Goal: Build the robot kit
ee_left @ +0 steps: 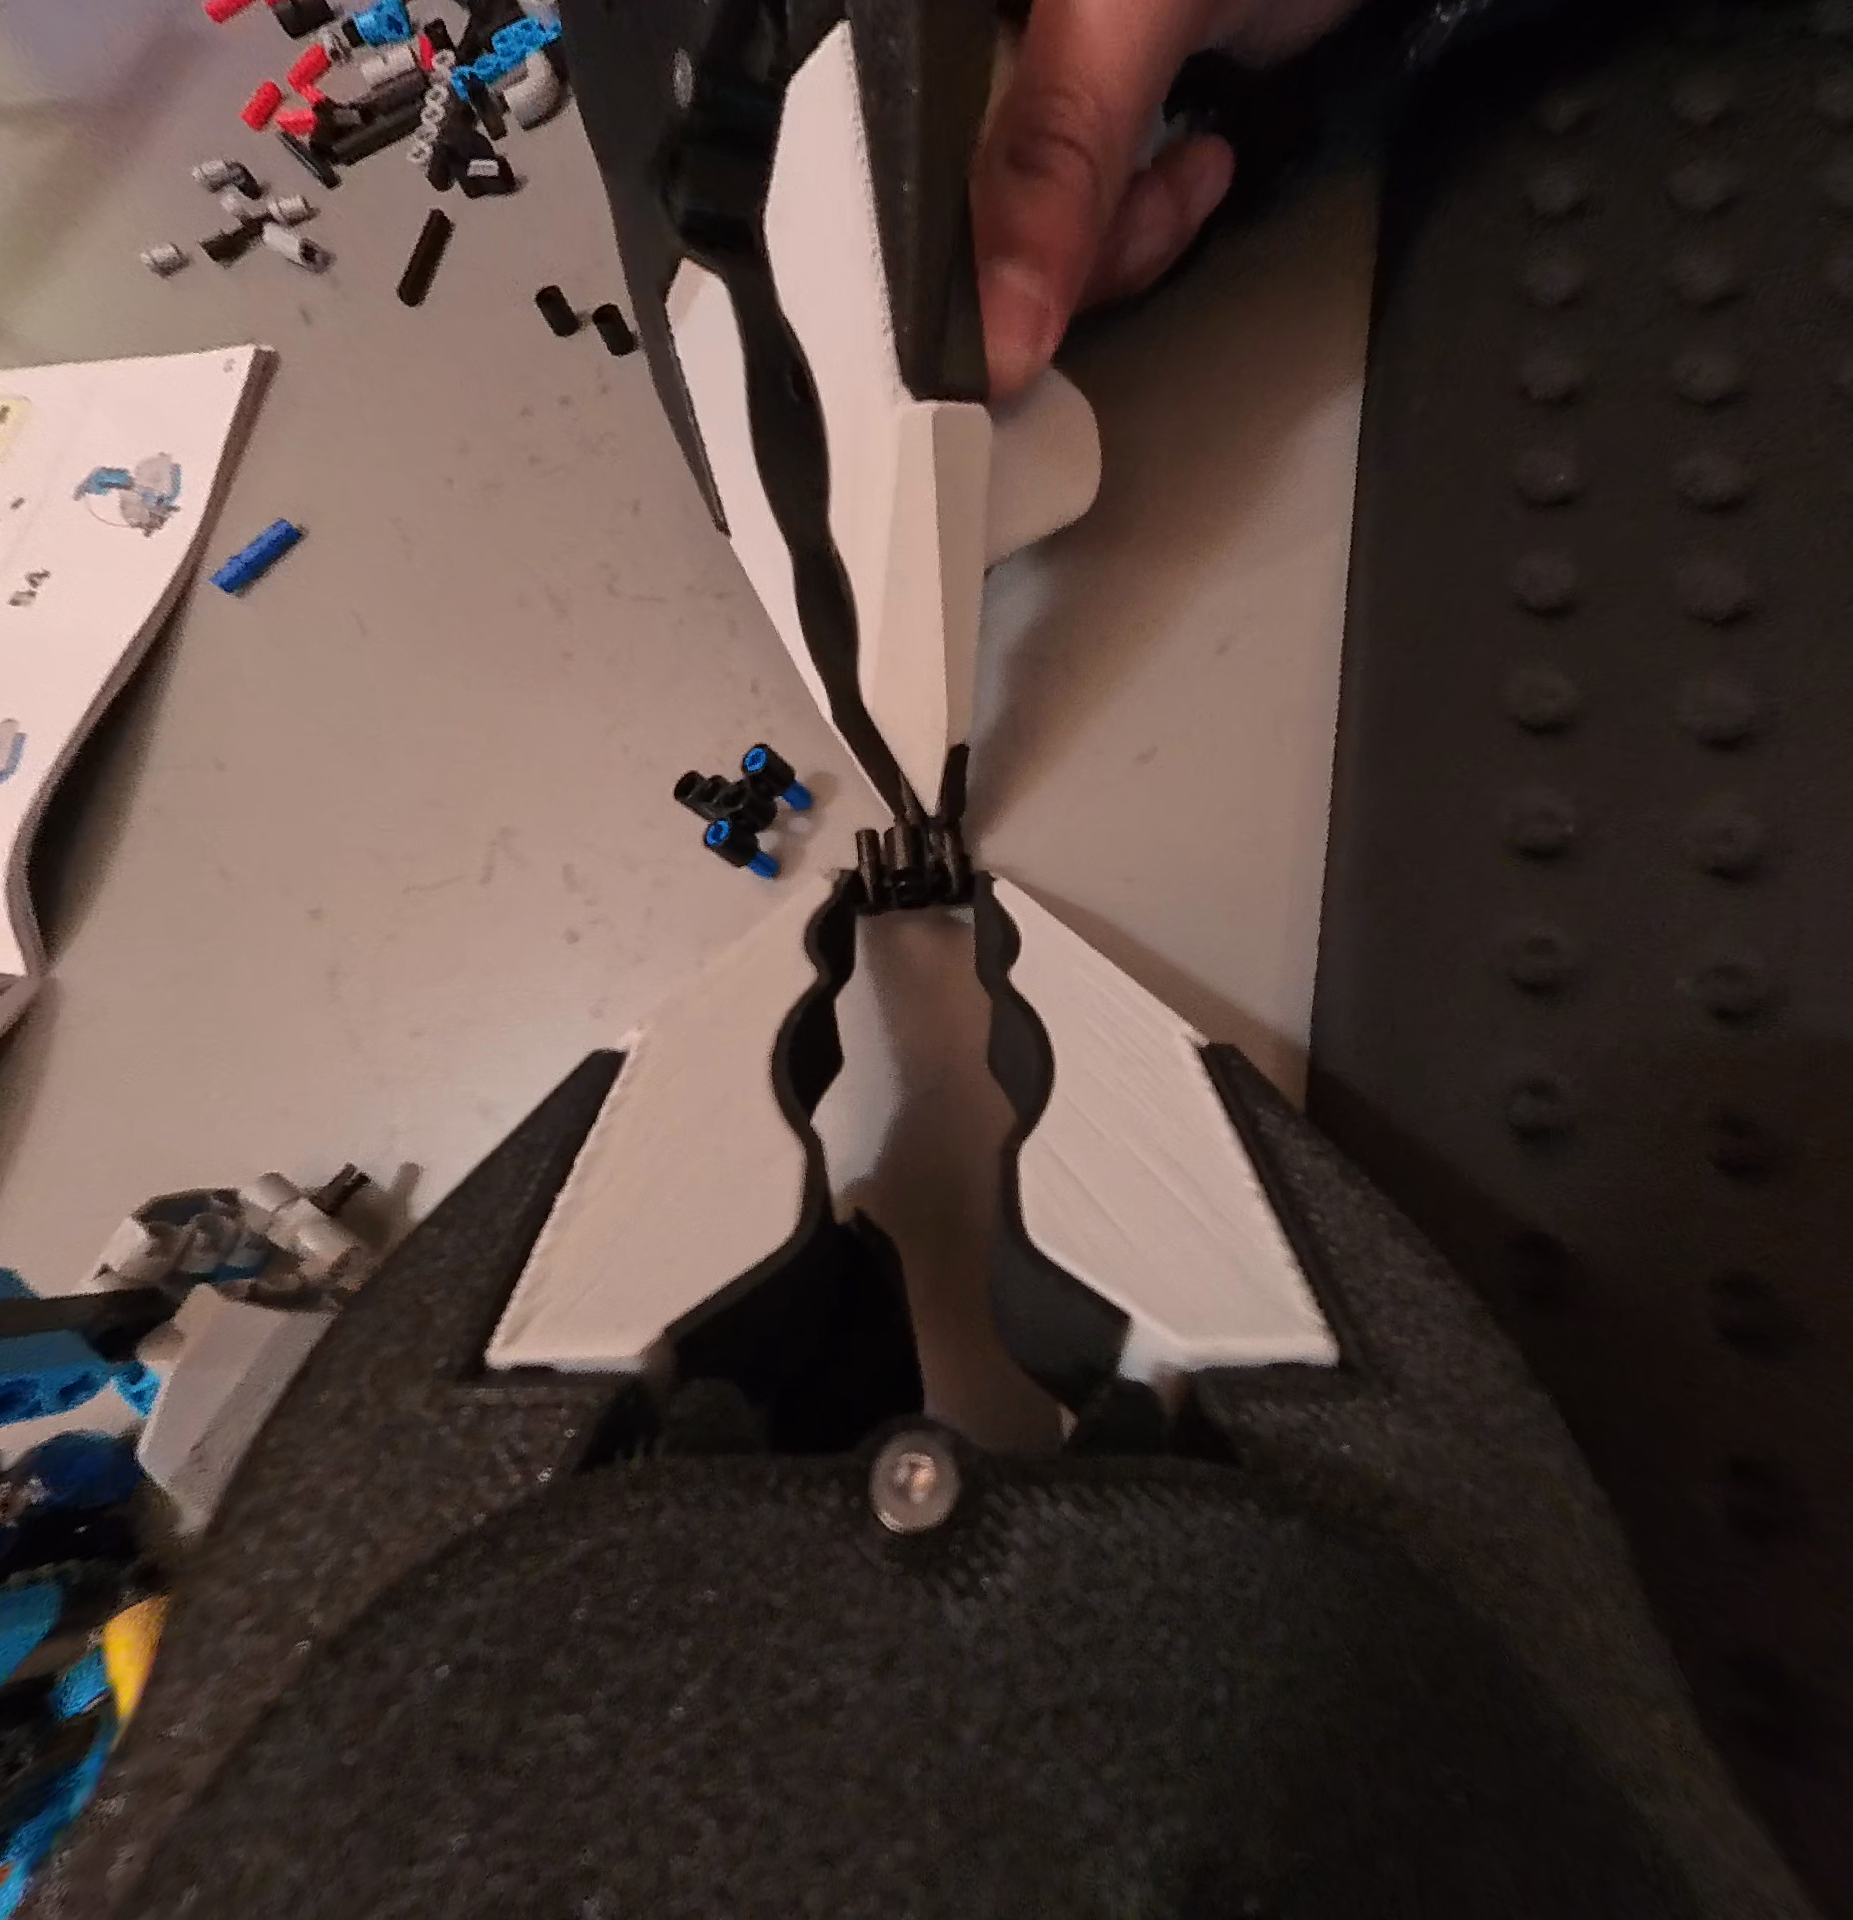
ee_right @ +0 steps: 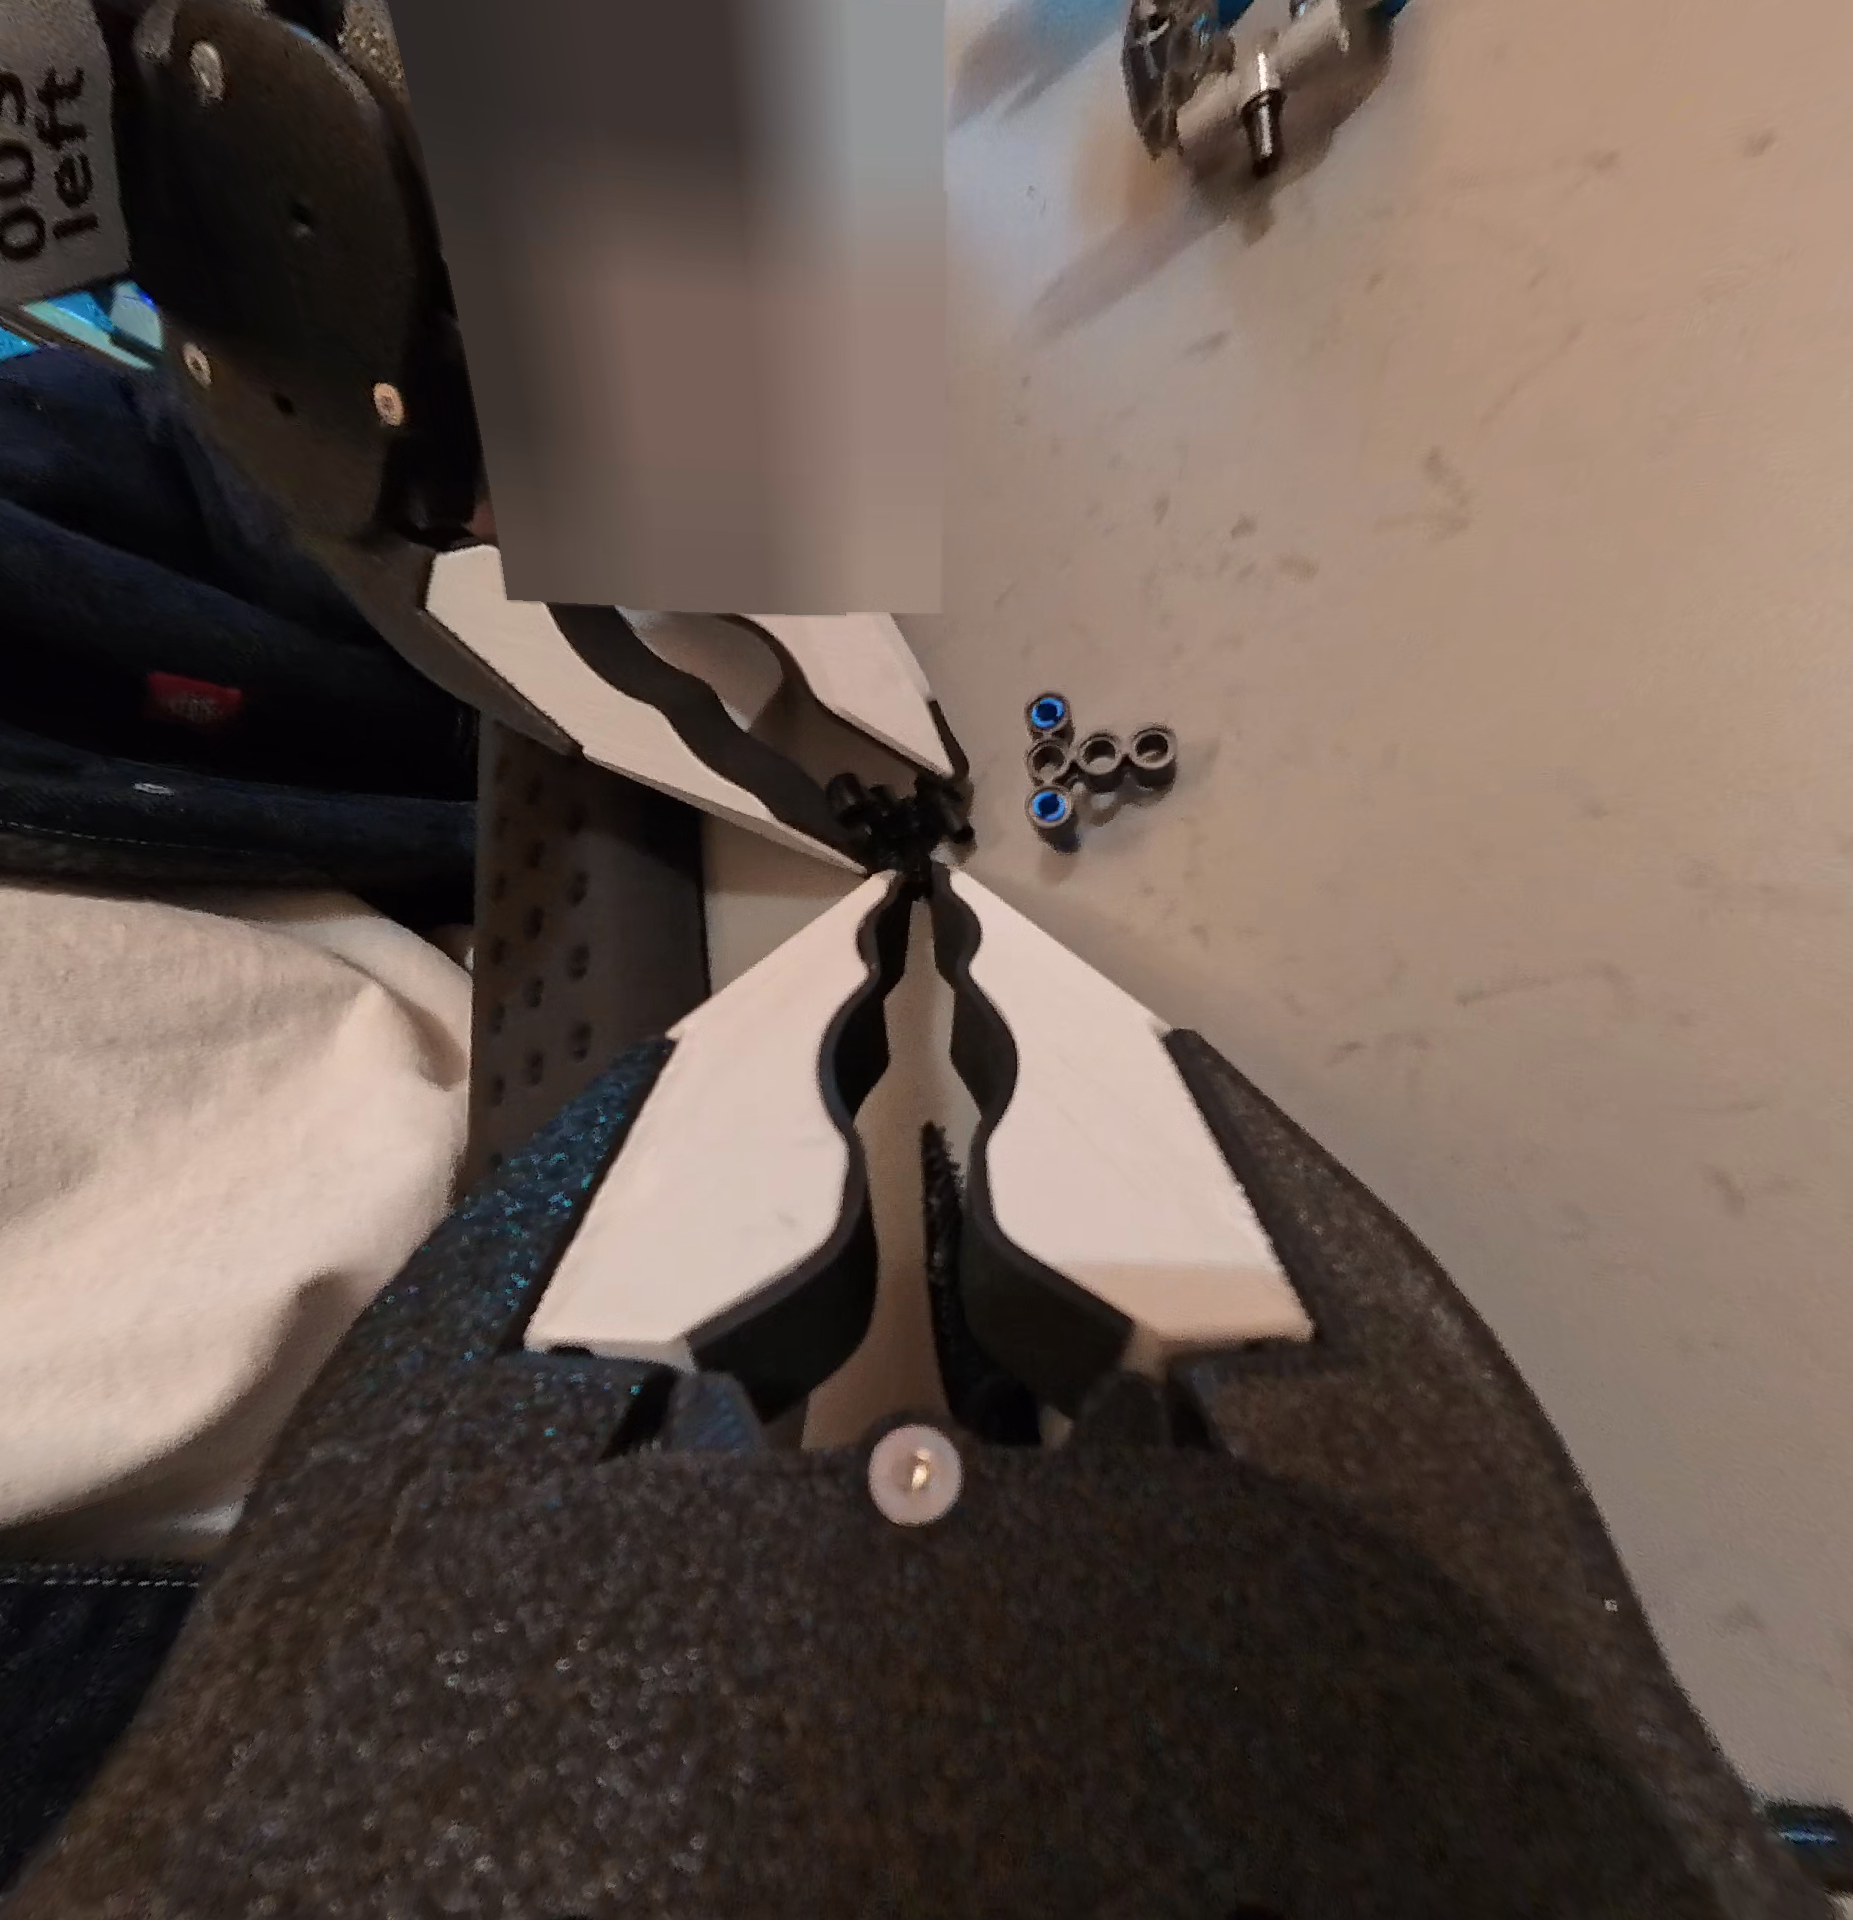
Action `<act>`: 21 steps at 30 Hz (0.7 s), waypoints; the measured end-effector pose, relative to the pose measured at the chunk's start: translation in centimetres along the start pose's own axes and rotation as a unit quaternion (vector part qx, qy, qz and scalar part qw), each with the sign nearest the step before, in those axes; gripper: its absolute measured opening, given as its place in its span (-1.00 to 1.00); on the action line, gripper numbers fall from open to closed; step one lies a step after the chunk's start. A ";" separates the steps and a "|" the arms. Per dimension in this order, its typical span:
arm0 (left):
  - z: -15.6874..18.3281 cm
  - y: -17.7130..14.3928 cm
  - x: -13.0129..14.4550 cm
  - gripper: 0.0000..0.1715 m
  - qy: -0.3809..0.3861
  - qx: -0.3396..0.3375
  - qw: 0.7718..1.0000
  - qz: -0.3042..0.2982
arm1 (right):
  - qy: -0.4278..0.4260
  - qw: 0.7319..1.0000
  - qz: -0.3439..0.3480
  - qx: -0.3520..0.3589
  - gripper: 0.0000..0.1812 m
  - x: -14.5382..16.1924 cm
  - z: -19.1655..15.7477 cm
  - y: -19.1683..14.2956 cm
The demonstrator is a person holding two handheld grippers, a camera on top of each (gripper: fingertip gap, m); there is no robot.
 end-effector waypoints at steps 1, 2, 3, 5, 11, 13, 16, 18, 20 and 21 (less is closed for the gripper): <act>0.0 0.0 0.0 -0.74 -0.009 0.007 1.000 -0.001 | -0.001 1.000 -0.001 0.000 -0.96 0.0 0.0 0.0; -0.1 0.1 0.0 -0.74 -0.016 0.012 1.000 -0.002 | -0.007 1.000 -0.003 0.002 -0.96 -0.1 0.1 0.0; -0.1 0.1 0.1 -0.74 -0.023 0.018 1.000 -0.003 | -0.024 1.000 -0.007 0.007 -0.96 -0.1 0.1 0.1; -0.1 0.1 0.1 -0.74 -0.037 0.028 0.999 -0.003 | -0.070 0.997 -0.021 0.018 -0.96 -0.2 0.0 0.0; -0.1 0.1 0.1 -0.73 -0.036 0.027 0.999 -0.004 | -0.195 0.977 -0.046 0.074 -0.95 0.1 0.2 -0.3; -0.1 0.1 0.1 -0.73 -0.034 0.026 0.999 -0.003 | -0.224 0.969 -0.054 0.089 -0.96 0.3 0.2 -0.4; -0.1 0.1 0.0 -0.73 -0.035 0.027 0.999 -0.003 | -0.262 0.959 -0.059 0.095 -0.96 0.5 0.2 -0.7; -0.1 0.0 0.0 -0.73 -0.034 0.027 0.999 -0.002 | -0.272 0.955 -0.060 0.099 -0.95 0.5 0.2 -0.8; -0.1 0.0 -0.1 -0.72 -0.026 0.021 0.999 0.002 | -0.275 0.954 -0.060 0.101 -0.94 0.6 0.2 -0.8; -0.1 -0.2 -0.2 -0.72 -0.021 0.016 1.000 0.007 | -0.276 0.954 -0.059 0.102 -0.93 0.6 0.2 -0.8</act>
Point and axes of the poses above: each gripper's, where its closed fingertips meet, y out along the fingers, x out of its underside, z = x × y across the jaws, the point moved 2 cm from there along -y, back along the fingers, and after that the axes turned 3 degrees about z, right-handed, at the moved point
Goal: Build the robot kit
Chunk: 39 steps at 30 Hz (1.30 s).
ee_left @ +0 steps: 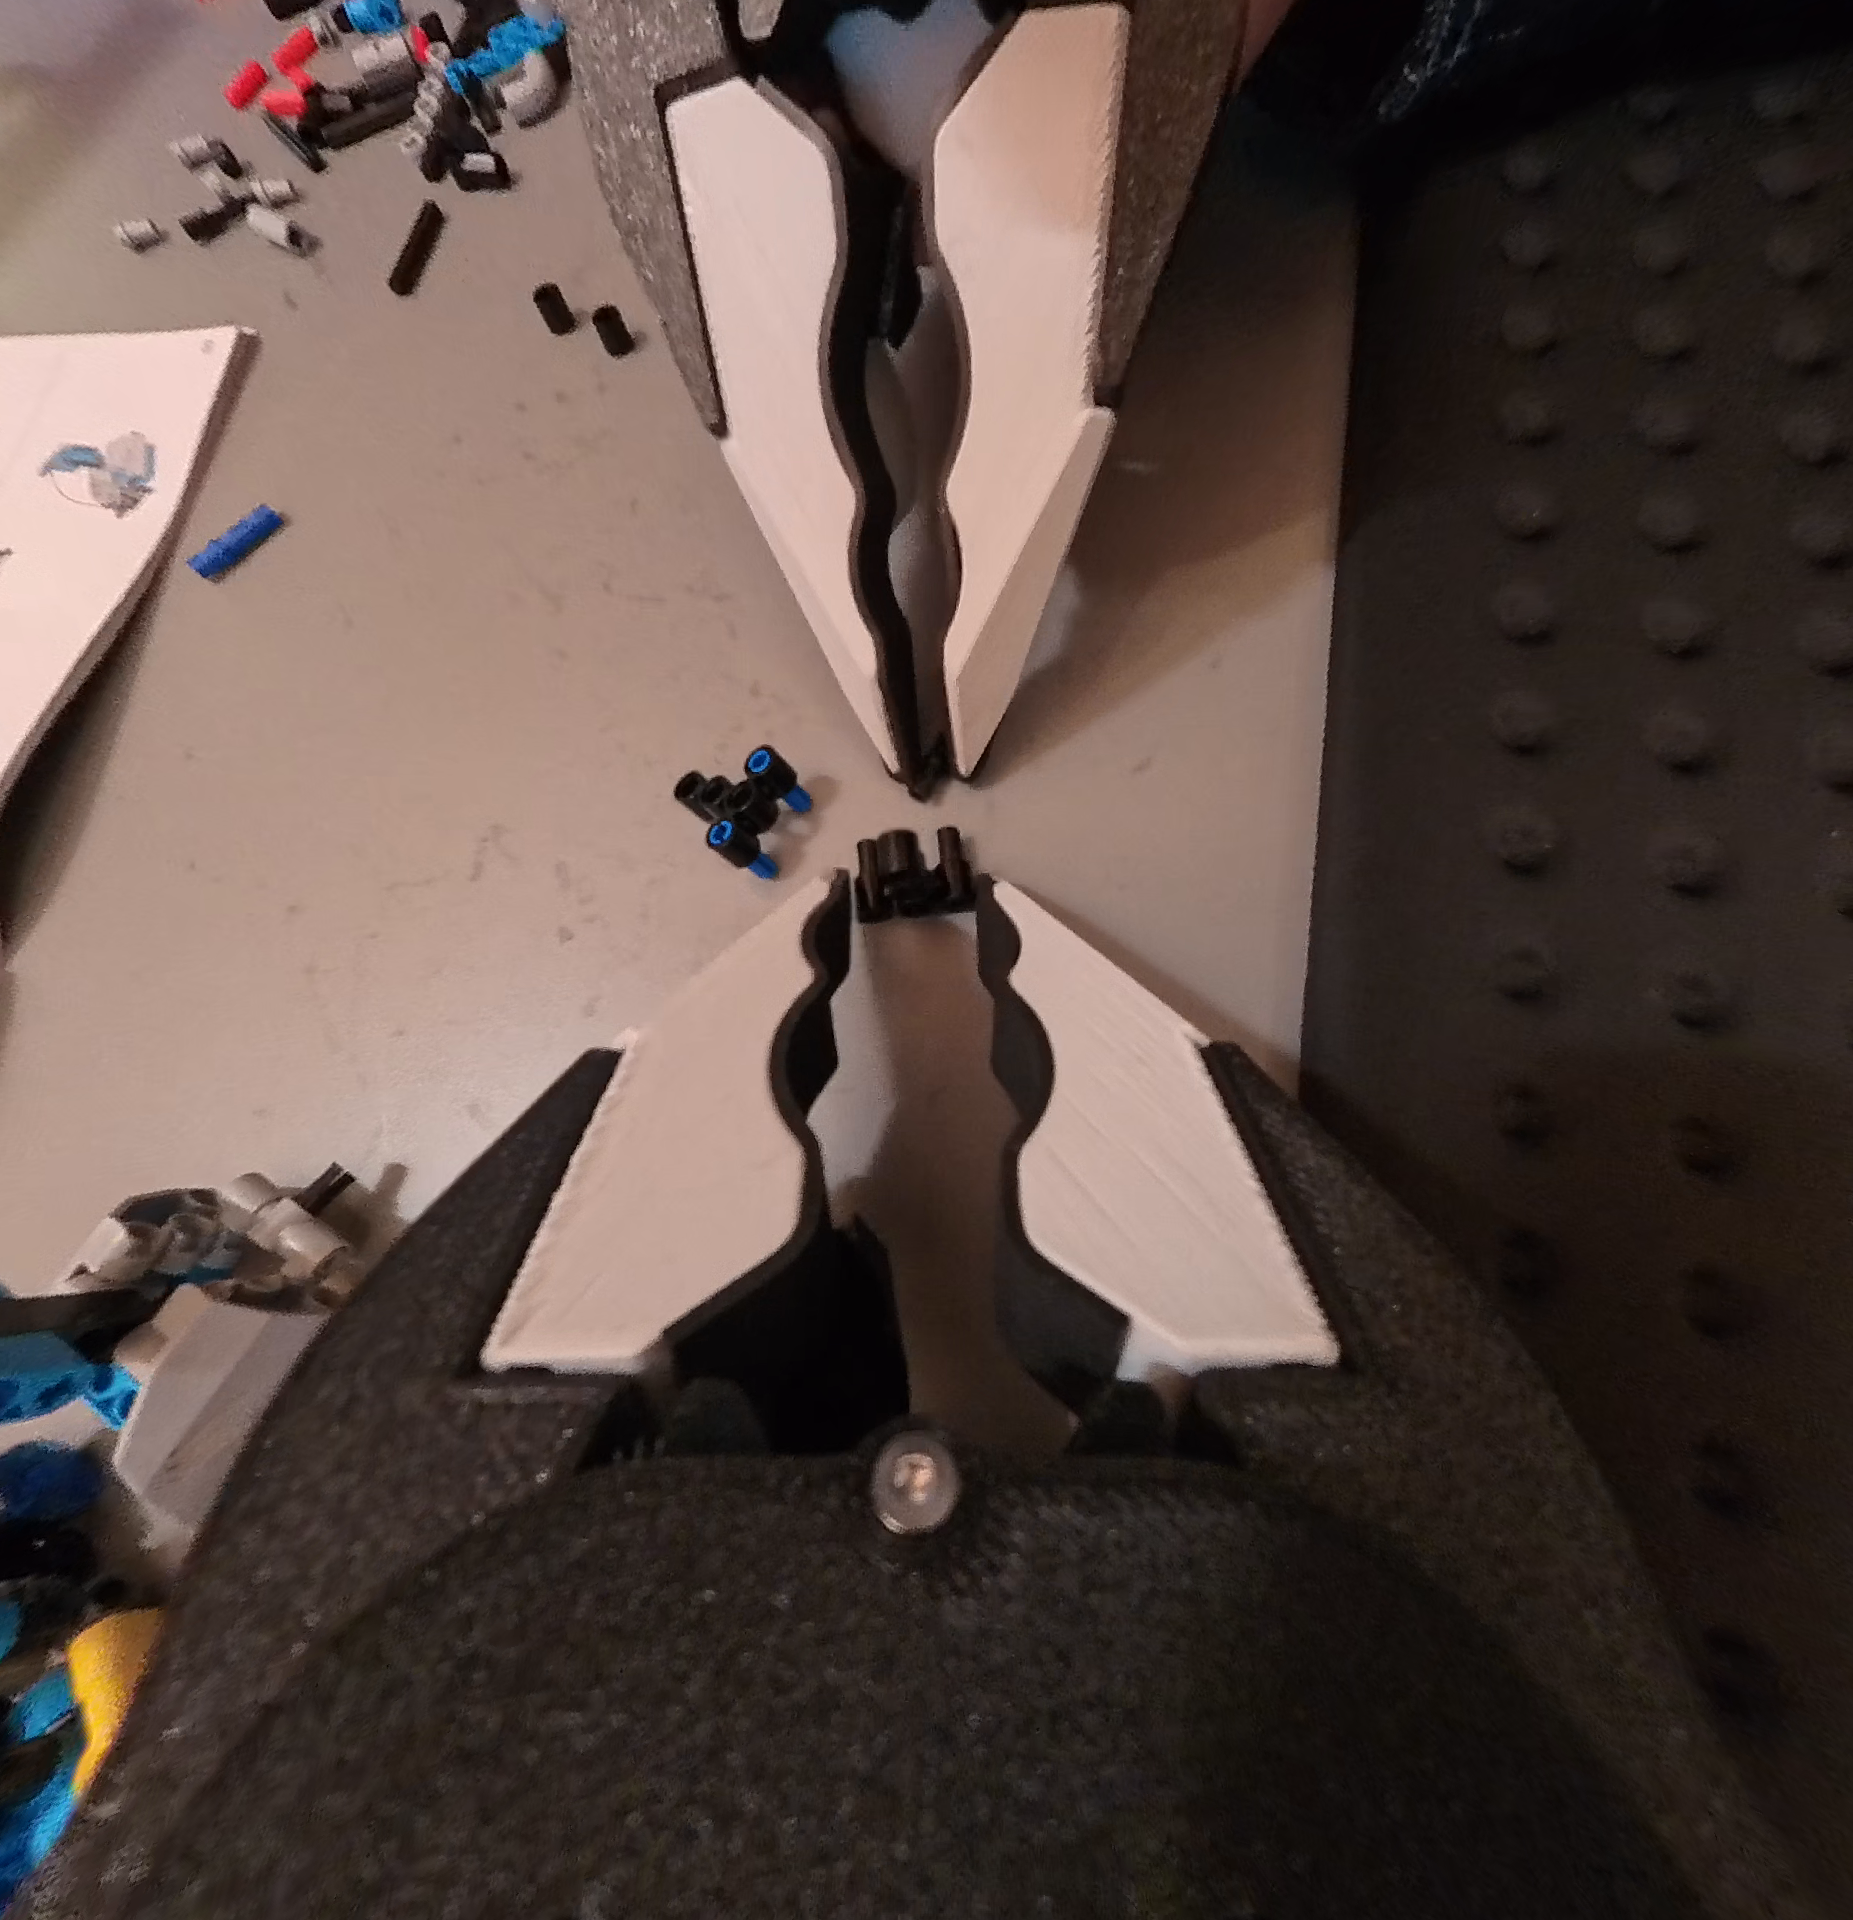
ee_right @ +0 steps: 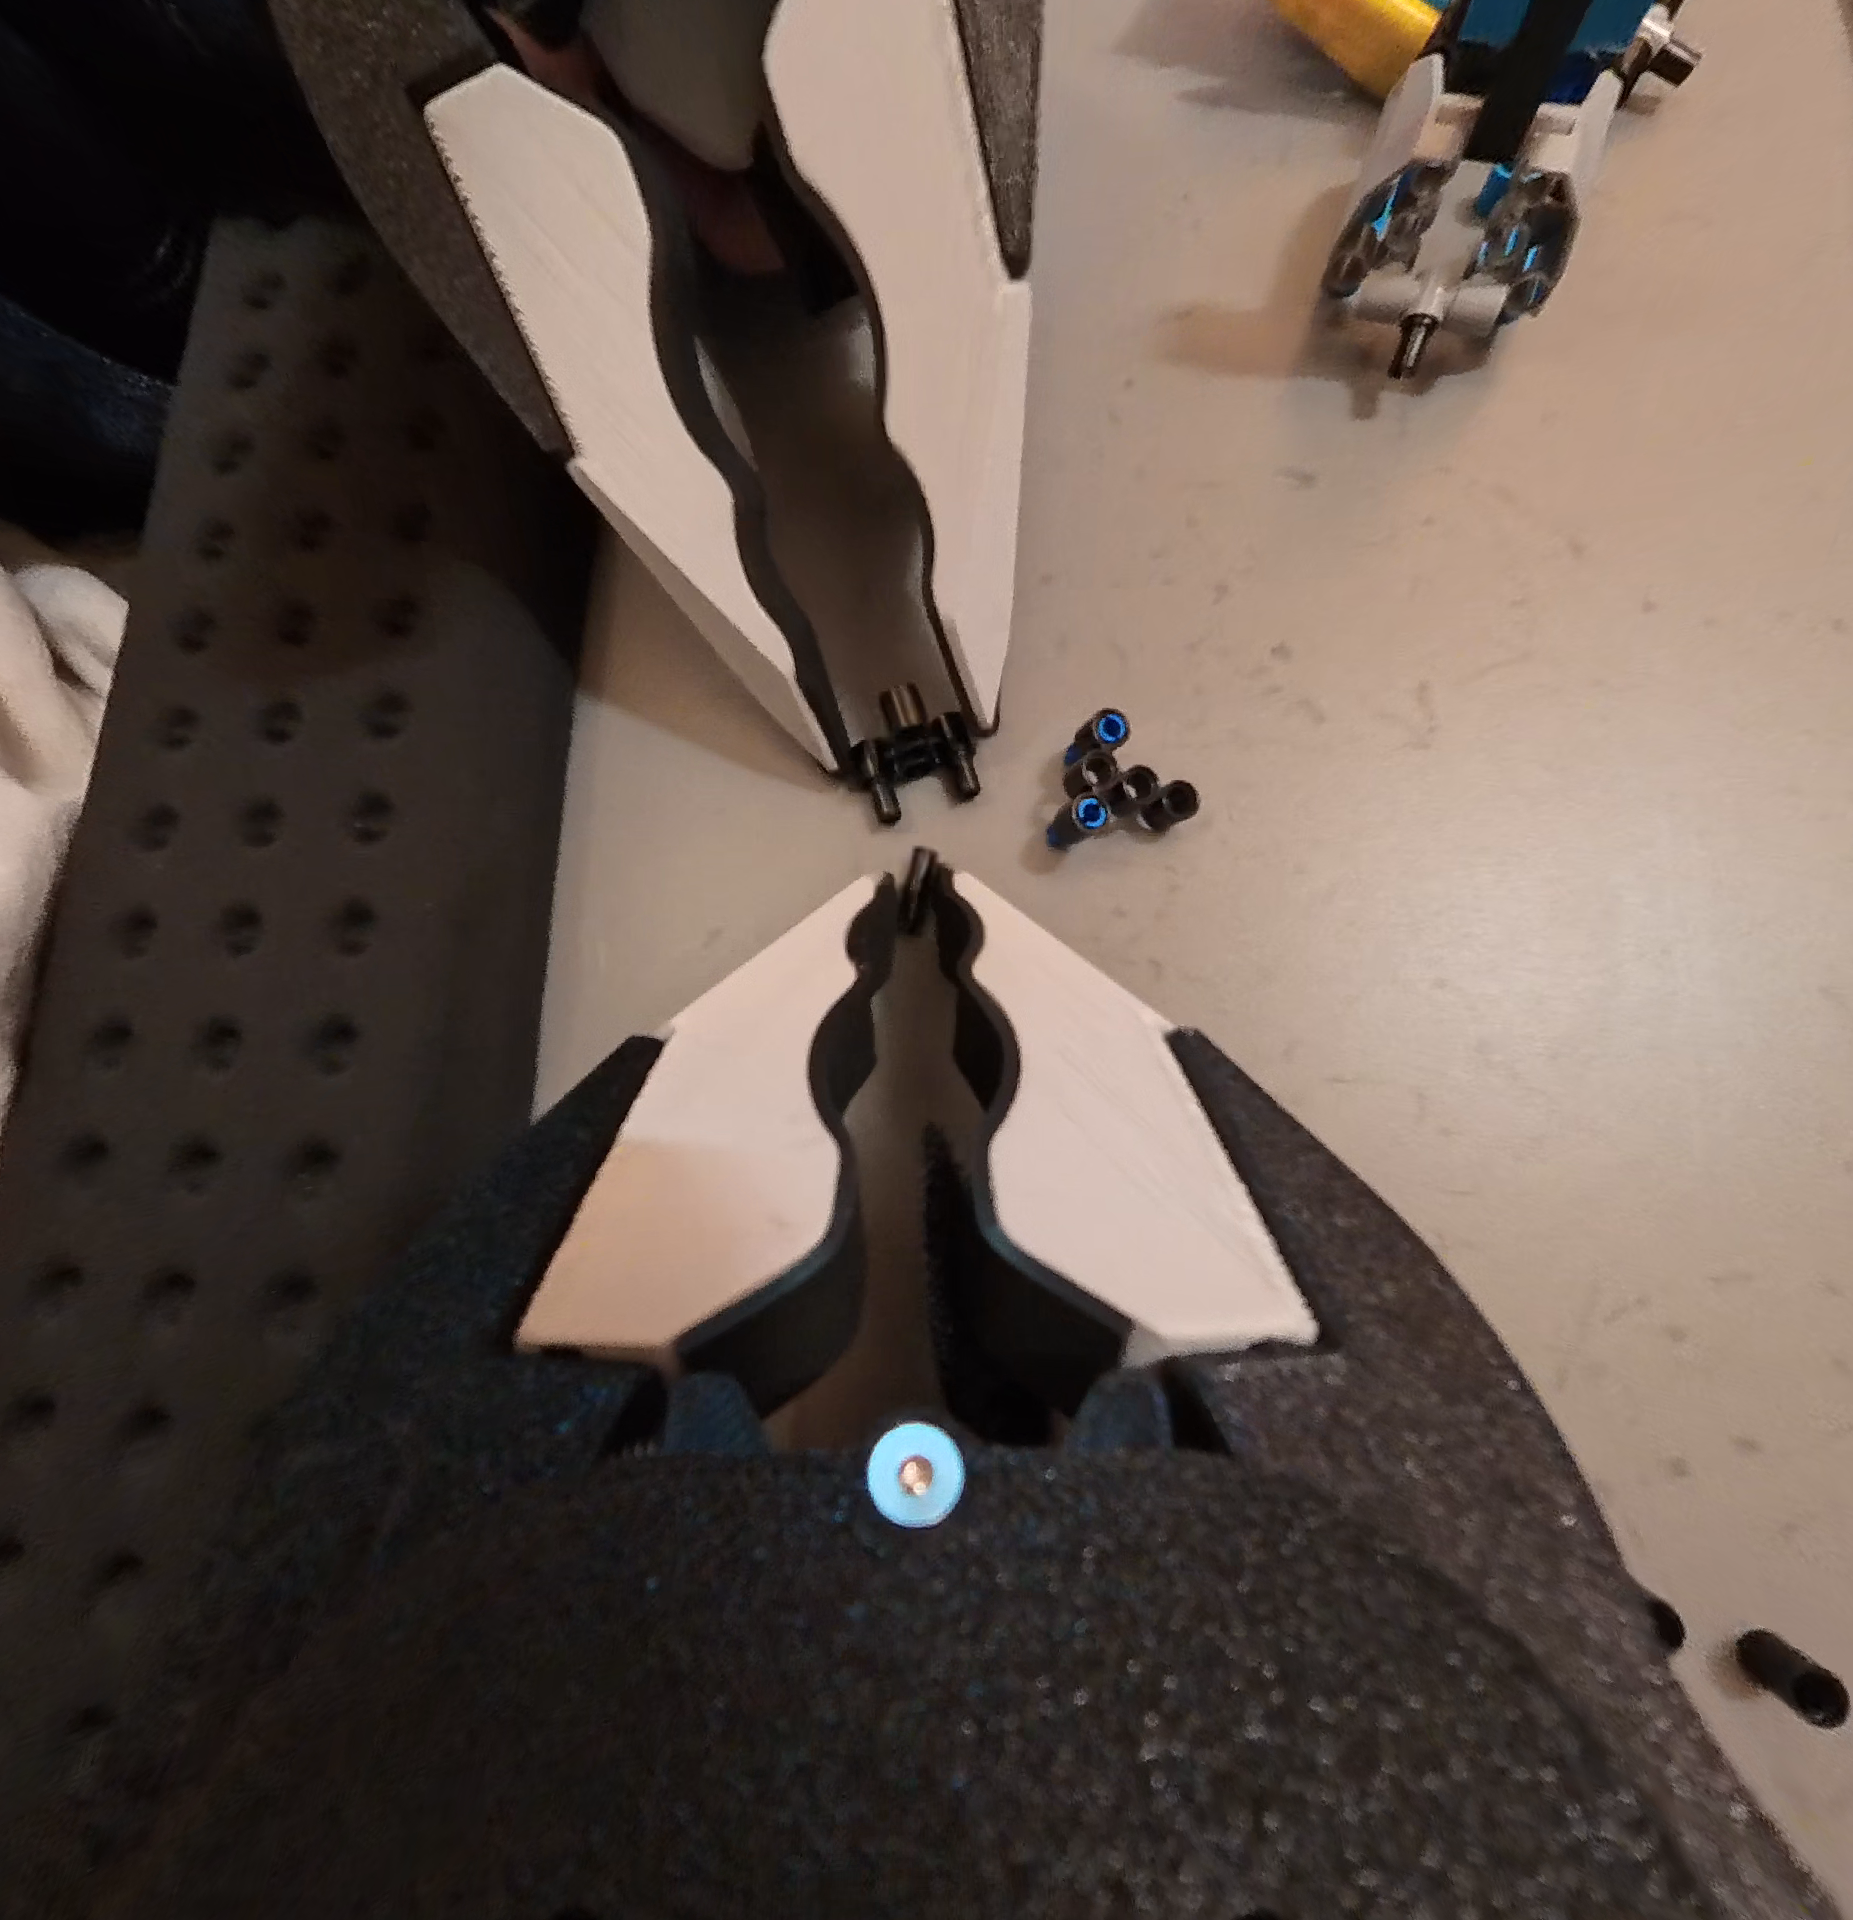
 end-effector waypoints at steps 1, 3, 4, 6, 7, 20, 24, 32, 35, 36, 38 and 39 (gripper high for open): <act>0.0 -0.1 -0.1 -0.73 0.004 -0.004 1.000 0.006 | -0.002 1.000 0.000 0.003 -0.92 0.0 0.1 -0.1; -0.2 -0.4 -0.4 -0.73 0.006 -0.014 1.000 0.019 | -0.003 1.000 0.000 0.009 -0.90 0.1 0.2 -0.2; -0.3 -0.5 -0.5 -0.73 0.004 -0.018 1.000 0.023 | -0.002 1.000 0.001 0.012 -0.90 0.1 0.3 -0.2; -0.3 -0.6 -0.6 -0.74 0.000 -0.016 0.999 0.028 | -0.002 1.000 0.006 0.013 -0.90 0.0 0.2 -0.5; -0.3 -0.7 -0.6 -0.76 0.000 -0.015 0.999 0.030 | -0.002 1.000 0.013 0.010 -0.90 -0.2 0.0 -0.6; -0.2 0.0 -0.4 -0.91 -0.004 -0.006 1.000 0.012 | -0.027 1.000 -0.010 -0.012 -0.88 0.2 -0.5 -0.9; -0.2 0.0 -0.4 -0.91 -0.008 -0.006 1.000 0.011 | -0.020 1.000 -0.009 -0.001 -0.85 0.2 -0.7 -0.6; -0.1 0.0 -0.4 -0.91 -0.003 -0.003 1.000 0.013 | -0.016 1.000 -0.009 0.019 -0.84 -0.1 -0.6 0.2; 0.0 -0.1 -0.4 -0.92 -0.005 0.002 1.000 0.013 | -0.033 0.999 -0.012 0.032 -0.87 0.1 -0.4 0.0; 0.0 0.0 -0.4 -0.92 -0.005 0.004 1.000 0.013 | -0.034 0.999 -0.013 0.029 -0.87 0.1 -0.4 0.0; 0.1 0.0 -0.4 -0.92 -0.006 0.007 1.000 0.013 | -0.033 0.999 -0.011 0.025 -0.87 0.2 -0.4 -0.1; 0.1 0.0 -0.4 -0.92 -0.008 0.009 1.000 0.013 | -0.032 0.999 -0.008 0.023 -0.87 0.2 -0.4 -0.1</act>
Point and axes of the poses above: each gripper's, where its closed fingertips meet, y out along the fingers, x out of its underside, z = x × y across the jaws, the point moved 2 cm from there along -y, back along the fingers, and after that the axes turned 3 degrees about z, right-handed, at the moved point
